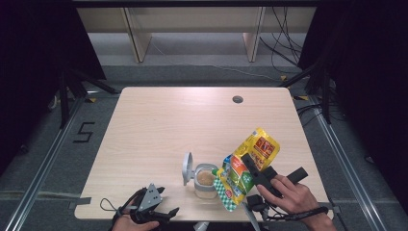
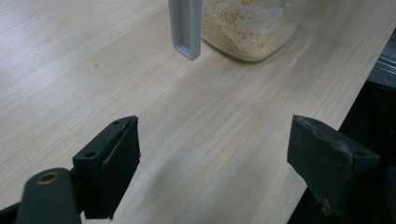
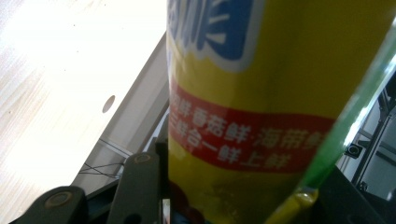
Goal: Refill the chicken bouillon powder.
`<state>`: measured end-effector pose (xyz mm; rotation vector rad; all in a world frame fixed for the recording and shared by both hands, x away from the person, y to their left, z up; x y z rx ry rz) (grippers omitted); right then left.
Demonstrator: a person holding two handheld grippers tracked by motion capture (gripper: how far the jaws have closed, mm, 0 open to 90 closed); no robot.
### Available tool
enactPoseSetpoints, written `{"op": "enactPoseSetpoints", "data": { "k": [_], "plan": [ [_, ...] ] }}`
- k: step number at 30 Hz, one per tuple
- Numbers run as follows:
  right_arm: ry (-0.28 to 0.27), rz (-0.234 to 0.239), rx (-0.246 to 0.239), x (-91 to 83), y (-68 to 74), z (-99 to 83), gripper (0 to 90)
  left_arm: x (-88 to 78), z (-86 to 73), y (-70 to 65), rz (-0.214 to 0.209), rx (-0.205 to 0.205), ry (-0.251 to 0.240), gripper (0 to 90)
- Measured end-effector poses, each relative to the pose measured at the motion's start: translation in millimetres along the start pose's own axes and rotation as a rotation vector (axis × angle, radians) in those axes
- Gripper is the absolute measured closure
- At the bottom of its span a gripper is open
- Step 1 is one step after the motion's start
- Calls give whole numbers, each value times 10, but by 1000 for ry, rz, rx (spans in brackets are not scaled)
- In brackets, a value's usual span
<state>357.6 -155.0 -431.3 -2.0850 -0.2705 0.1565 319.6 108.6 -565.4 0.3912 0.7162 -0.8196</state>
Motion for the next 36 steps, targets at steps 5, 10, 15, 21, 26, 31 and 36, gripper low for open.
{"op": "enactPoseSetpoints", "data": {
  "k": [5, 10, 15, 21, 26, 31, 36],
  "plan": [
    [-1, -5, 0, -5, -4, 2, 600, 1, 2, 1, 3, 2, -4, 168],
    [-5, -5, 15, -3, 1, 7, 600, -7, -10, 5, 2, -1, 9, 168],
    [-3, 21, -1, -1, 11, 4, 600, 1, 4, -12, -10, -18, -6, 168],
    [-6, -3, 3, -6, -5, 7, 603, -3, -2, -8, -8, -14, 0, 168],
    [-13, -7, 29, 3, -1, 17, 613, -4, 0, -7, -11, -10, 1, 168],
    [-11, -7, 35, 1, -2, 14, 614, -3, 5, 16, 4, 19, -3, 168],
    [-12, -5, 36, 2, 2, 13, 615, 0, -17, -5, -2, 0, 8, 168]
  ]
}}
Point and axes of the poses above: each handheld gripper's, and its own axes: x roughly forward along the jaws, z roughly out of its top, y roughly to its left, the point moved 9 cm from there along x, roughly forward along the jaws, and after that the axes turned 7 degrees about y, right-handed, at the moved point
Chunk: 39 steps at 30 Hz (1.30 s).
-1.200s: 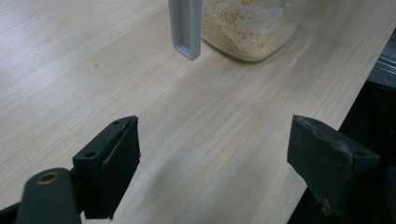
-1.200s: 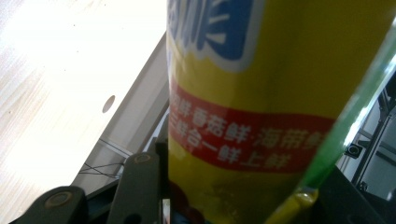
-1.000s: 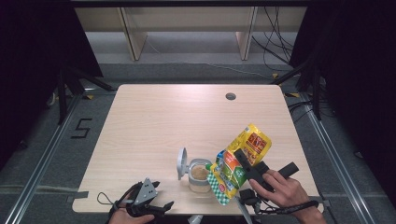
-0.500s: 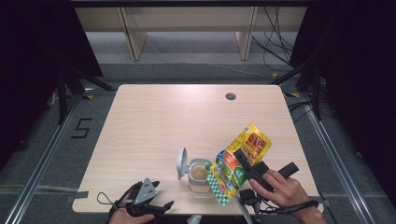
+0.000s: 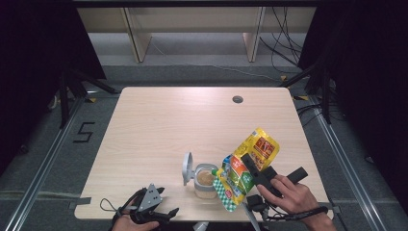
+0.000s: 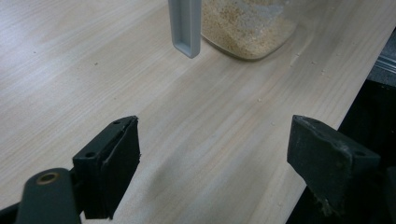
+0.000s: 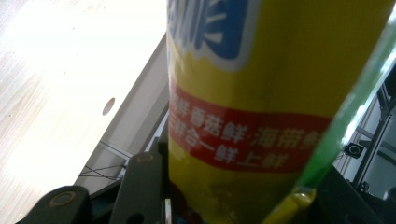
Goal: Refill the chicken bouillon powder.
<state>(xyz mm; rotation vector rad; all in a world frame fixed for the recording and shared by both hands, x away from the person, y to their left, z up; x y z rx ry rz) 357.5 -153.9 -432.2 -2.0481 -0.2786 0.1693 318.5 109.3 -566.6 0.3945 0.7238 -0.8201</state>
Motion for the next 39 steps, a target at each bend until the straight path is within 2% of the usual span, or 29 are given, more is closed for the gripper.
{"op": "enactPoseSetpoints", "data": {
  "k": [1, 3, 6, 7, 8, 11, 12, 13, 14, 15, 16, 17, 18, 19, 20, 21, 22, 24, 25, 26, 27, 28, 35, 36, 37, 38, 39],
  "plan": [
    [1, 1, -1, 1, 2, 0, 614, 4, 18, -4, 0, -14, -15, 168],
    [-3, 3, 1, 0, 10, 3, 615, 1, 12, 1, 0, -16, -9, 168],
    [-3, 4, -4, 4, 9, 4, 615, 0, -2, 0, 0, -1, 0, 168],
    [-3, 2, 1, 4, 5, 5, 615, -3, 14, 24, 7, 24, -6, 168],
    [2, 1, -25, -1, -10, -3, 615, 6, 20, -2, 1, -21, -17, 168],
    [-2, 1, -30, 0, -14, 0, 615, -1, -4, -1, -1, 1, 1, 168],
    [0, 1, -26, -1, -12, 0, 615, 0, -3, -1, 0, -2, 0, 168],
    [1, 1, -25, -1, -13, -1, 615, -2, 9, 13, 6, 11, -6, 168],
    [-1, 1, -34, 0, -17, -1, 615, 6, 20, -4, 1, -20, -18, 168],
    [-1, 1, -34, 0, -17, -1, 615, 6, 20, -4, 1, -20, -18, 168],
    [0, 2, -27, -1, -11, -2, 615, -1, 4, 5, 2, 8, -4, 168],
    [-1, 2, -34, 1, -13, -3, 615, 3, -2, 1, 5, 3, -4, 168],
    [-6, 1, -11, 6, -1, 6, 615, -1, -4, 4, 6, 9, 2, 168],
    [-6, 1, -11, 6, -1, 6, 615, -1, -4, 4, 6, 9, 2, 168],
    [2, 31, -40, 6, 11, -4, 615, -1, 2, 7, 4, 4, 1, 168],
    [3, 9, -31, 0, 3, -4, 615, -4, 10, 26, 11, 31, -3, 168],
    [1, 3, -29, 0, 1, -3, 615, -3, -6, 3, 4, 6, 4, 168],
    [-2, 10, -36, 4, -1, -1, 615, 3, -2, 3, 7, 7, -4, 168],
    [-5, 7, 2, 6, 13, 12, 615, -3, 0, 8, 7, 9, 2, 168],
    [-5, 7, 2, 6, 13, 12, 615, -3, 0, 8, 7, 9, 2, 168],
    [-10, 27, -13, 12, 18, 18, 615, -3, 1, 6, 5, 5, 1, 168],
    [-10, 5, -9, 7, 8, 19, 615, 0, 0, -4, 0, 3, -3, 168],
    [-13, 7, -7, 8, 14, 23, 615, 4, -9, -9, 1, 11, 0, 168],
    [-13, 5, -19, 10, 8, 19, 615, 8, -11, -6, 7, 13, 0, 168],
    [-13, 5, -16, 13, 8, 20, 615, 6, -7, 5, 11, 26, 3, 168],
    [-13, 22, -13, 16, 19, 22, 616, 7, -3, 5, 11, 24, 2, 168],
    [-12, 6, -21, 11, 6, 17, 616, 10, -6, -6, 6, 15, 2, 168]
  ]
}}
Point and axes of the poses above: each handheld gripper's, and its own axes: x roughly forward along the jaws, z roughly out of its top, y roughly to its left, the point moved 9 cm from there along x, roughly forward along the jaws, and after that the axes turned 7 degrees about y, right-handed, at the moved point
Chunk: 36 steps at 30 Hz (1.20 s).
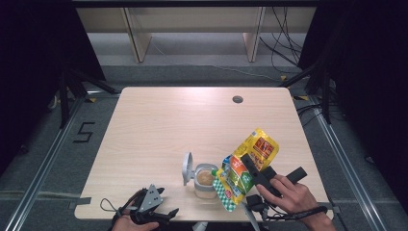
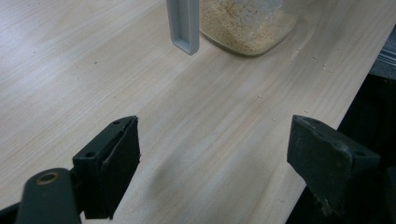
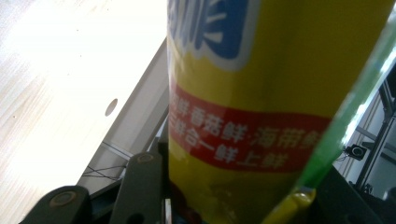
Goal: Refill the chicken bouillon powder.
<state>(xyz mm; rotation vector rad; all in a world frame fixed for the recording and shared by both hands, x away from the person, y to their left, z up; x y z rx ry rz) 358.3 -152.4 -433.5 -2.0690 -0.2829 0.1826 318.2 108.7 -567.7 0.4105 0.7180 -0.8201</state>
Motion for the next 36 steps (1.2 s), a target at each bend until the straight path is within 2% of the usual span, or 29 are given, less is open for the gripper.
{"op": "enactPoseSetpoints", "data": {
  "k": [3, 4, 7, 9, 11, 12, 14, 19, 21, 22, 24, 26, 27, 28, 29, 30, 31, 36],
  "plan": [
    [-2, 23, -1, 3, 11, 1, 617, -2, -16, -6, 7, 21, 16, 168],
    [2, 0, 4, 2, -3, -2, 617, 1, -19, -9, 13, 12, 19, 168],
    [2, -1, 19, -7, 3, -1, 618, 1, -41, 8, 22, 56, 42, 168],
    [4, 0, 21, -5, 3, -1, 618, 35, -40, -40, 9, 31, 29, 168],
    [0, 20, 8, 2, 12, 5, 618, 37, -43, -47, 12, 54, 39, 167],
    [-1, 0, 10, -3, 5, 6, 618, 44, -46, -68, -2, 49, 37, 167],
    [-1, -5, 15, -1, 4, 9, 619, 46, -63, -76, -3, 66, 53, 167],
    [0, -3, 12, -6, -5, 0, 619, 49, -63, -79, 0, 67, 51, 168],
    [10, 0, -12, -7, -15, -20, 619, 49, -63, -77, -1, 65, 51, 168],
    [6, -4, 17, -5, -4, -12, 619, 38, -64, -67, 3, 73, 60, 168],
    [4, -5, 8, -4, -11, -16, 624, 50, -52, -101, -16, 50, 38, 169],
    [3, -8, 0, -1, -19, -18, 626, 49, -54, -96, -12, 58, 41, 169],
    [5, -4, 11, -1, -13, -17, 626, 45, -55, -93, -11, 55, 46, 169],
    [2, 21, 7, 1, 1, -15, 626, 42, -52, -81, -3, 54, 45, 169],
    [4, -2, 14, -7, -10, -17, 626, 39, -51, -79, -2, 54, 43, 169],
    [2, -2, 10, -7, -13, -17, 626, 45, -49, -88, -7, 49, 34, 169],
    [-1, -11, -13, -2, -34, -20, 627, 45, -52, -88, -7, 49, 36, 169],
    [0, -5, -3, -6, -17, -16, 627, 38, -45, -77, 3, 45, 31, 169]
  ]
}}
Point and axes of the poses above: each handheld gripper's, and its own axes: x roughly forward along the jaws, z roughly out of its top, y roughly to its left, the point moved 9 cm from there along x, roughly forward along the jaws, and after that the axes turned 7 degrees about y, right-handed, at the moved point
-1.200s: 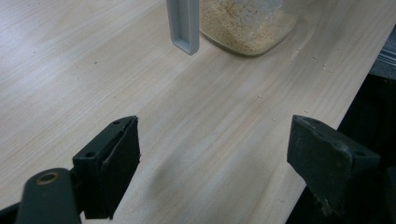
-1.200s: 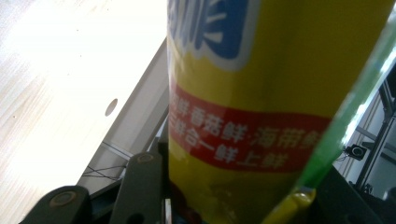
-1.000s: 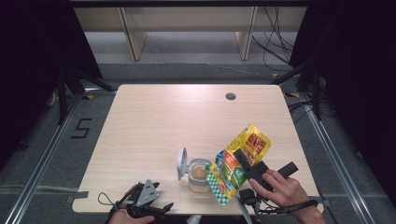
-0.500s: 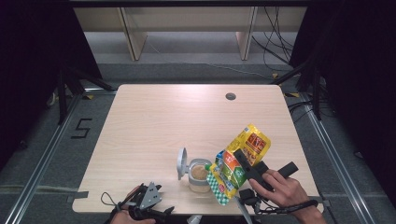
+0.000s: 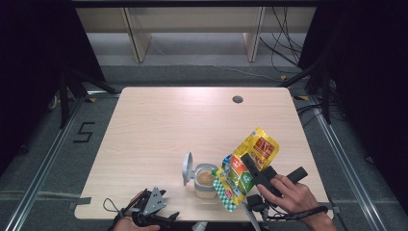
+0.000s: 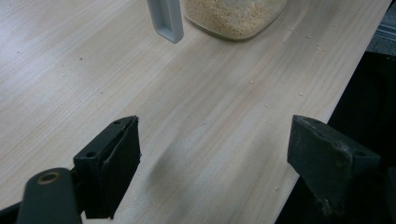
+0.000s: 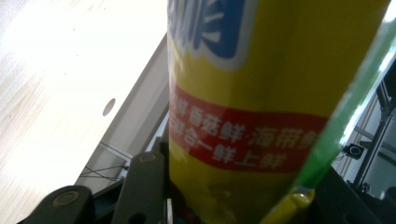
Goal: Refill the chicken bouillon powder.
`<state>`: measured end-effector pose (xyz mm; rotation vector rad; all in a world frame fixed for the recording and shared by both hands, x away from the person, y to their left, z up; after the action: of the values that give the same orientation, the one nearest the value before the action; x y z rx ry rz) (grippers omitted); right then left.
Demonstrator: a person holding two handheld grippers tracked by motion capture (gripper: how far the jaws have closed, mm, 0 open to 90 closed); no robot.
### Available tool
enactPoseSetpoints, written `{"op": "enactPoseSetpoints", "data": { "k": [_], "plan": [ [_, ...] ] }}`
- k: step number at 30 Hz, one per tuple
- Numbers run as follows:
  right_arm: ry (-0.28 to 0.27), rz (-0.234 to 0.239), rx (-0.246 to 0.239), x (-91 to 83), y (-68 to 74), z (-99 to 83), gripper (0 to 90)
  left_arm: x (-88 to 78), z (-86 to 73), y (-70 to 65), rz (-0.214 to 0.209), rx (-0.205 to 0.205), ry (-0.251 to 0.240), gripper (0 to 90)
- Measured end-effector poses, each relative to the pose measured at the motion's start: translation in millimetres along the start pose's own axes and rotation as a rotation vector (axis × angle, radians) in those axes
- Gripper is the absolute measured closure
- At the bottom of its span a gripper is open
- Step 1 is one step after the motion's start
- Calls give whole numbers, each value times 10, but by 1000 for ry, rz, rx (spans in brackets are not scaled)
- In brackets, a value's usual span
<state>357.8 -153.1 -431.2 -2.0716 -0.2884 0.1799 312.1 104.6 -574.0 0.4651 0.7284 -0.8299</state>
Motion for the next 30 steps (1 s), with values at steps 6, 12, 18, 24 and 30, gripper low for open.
{"op": "enactPoseSetpoints", "data": {
  "k": [6, 12, 18, 24, 30],
  "plan": [
    [1, 0, -1, 12, -4, -12, 628, -11, -3, 10, 1, 4, 5, 169],
    [-2, 4, 38, 6, 11, -3, 629, -12, -3, 15, 7, 11, 7, 169],
    [4, 0, -4, 3, -16, -19, 629, -8, -6, 9, 3, 4, 7, 169],
    [3, -1, 30, 3, 3, -8, 629, -8, -3, 11, 2, -3, 3, 169],
    [11, 2, 4, -4, -10, -24, 629, -6, -5, 9, 2, -3, 3, 169]
  ]
}}
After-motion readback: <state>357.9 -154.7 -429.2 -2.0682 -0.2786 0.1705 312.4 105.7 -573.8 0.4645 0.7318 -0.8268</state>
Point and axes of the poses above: each handheld gripper's, and its own axes: x roughly forward along the jaws, z roughly out of its top, y roughly to its left, the point moved 9 cm from there along x, roughly forward along the jaws, and after that the axes turned 7 degrees about y, right-handed, at the moved point
